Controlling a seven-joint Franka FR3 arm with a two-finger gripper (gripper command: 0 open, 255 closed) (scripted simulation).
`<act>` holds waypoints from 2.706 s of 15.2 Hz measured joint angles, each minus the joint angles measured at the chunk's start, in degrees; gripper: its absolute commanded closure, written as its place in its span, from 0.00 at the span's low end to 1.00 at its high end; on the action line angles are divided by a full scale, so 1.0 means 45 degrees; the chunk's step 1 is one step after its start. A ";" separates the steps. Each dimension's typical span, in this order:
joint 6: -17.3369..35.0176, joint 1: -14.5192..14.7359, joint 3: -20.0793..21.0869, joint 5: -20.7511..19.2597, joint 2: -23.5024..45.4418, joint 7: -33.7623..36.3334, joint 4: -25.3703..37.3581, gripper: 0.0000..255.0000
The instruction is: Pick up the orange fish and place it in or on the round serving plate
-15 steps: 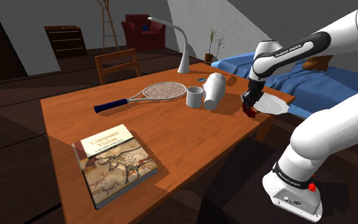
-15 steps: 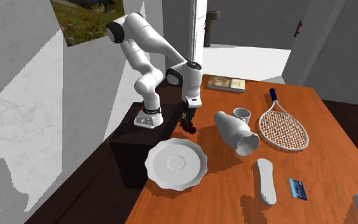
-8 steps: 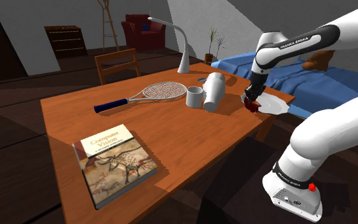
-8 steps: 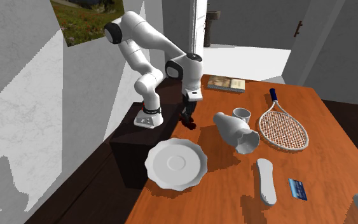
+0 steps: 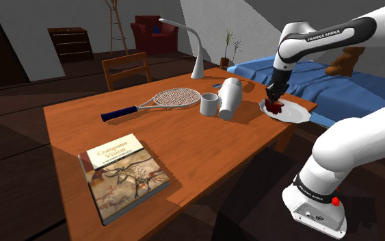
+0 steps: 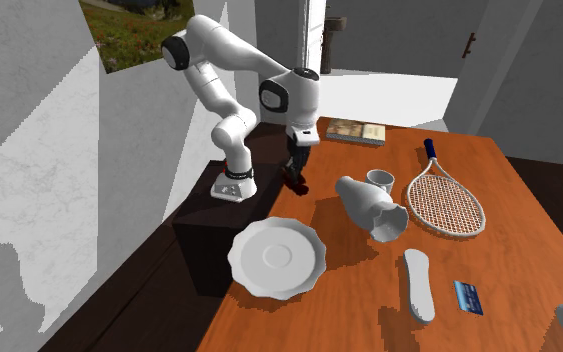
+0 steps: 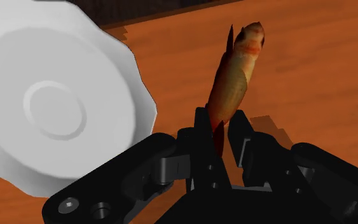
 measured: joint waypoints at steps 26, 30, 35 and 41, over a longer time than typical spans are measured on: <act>0.1149 -0.0125 -0.4754 0.1915 0.6290 -0.6380 0.5332 1.00; 0.1856 -0.0132 -0.4859 0.2171 0.6672 -0.6571 0.4918 1.00; 0.2765 -0.0144 -0.4954 0.2571 0.7212 -0.6846 0.4409 1.00; 0.2849 -0.0151 -0.4969 0.2649 0.7305 -0.6911 0.4401 1.00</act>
